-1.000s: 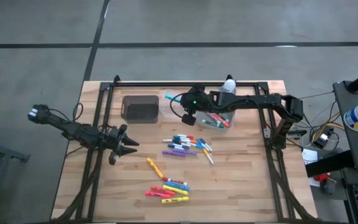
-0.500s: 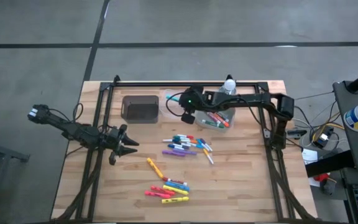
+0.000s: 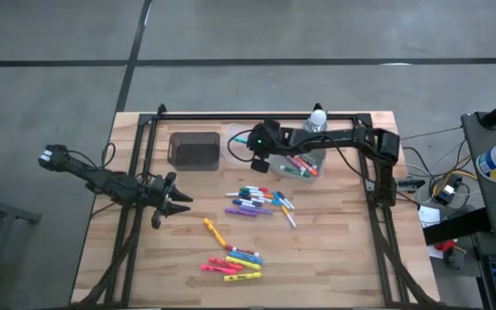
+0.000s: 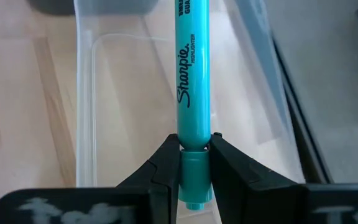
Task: Pick & Place Markers
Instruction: Put the light blue highlighter into the transparent bin, then put the purple highlighter into the transparent bin
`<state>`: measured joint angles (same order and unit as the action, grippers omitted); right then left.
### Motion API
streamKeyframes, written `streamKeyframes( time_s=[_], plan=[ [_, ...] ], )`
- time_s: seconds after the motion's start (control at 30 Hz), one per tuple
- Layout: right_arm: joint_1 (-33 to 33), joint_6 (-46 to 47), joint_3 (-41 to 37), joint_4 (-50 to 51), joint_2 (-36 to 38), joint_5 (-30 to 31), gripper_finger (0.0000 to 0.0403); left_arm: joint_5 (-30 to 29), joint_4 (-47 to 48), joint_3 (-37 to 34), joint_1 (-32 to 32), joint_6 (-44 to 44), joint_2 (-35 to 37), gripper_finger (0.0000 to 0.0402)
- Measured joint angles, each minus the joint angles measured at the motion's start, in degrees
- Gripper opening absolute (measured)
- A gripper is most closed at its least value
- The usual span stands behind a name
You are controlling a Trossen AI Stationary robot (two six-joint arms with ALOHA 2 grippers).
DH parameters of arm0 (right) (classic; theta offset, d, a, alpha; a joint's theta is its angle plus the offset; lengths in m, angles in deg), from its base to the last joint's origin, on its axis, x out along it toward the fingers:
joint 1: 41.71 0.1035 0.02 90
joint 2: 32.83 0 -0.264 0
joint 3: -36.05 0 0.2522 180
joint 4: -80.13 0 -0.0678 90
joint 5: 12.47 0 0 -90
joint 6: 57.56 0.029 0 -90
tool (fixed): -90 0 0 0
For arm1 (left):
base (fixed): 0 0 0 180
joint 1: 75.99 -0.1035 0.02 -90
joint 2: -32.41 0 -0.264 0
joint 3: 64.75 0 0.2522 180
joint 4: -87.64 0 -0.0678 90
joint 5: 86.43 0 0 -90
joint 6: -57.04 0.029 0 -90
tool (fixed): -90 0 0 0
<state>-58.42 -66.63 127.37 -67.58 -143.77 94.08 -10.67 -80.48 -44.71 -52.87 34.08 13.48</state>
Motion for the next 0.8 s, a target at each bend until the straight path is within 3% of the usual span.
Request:
streamKeyframes(
  time_s=[0.8],
  plan=[
    [-0.1,-0.4,0.0,-0.7,-0.7,-0.1,0.0091,0.0,0.7,0.0,0.0,-0.8,0.0,0.0140]
  ],
)
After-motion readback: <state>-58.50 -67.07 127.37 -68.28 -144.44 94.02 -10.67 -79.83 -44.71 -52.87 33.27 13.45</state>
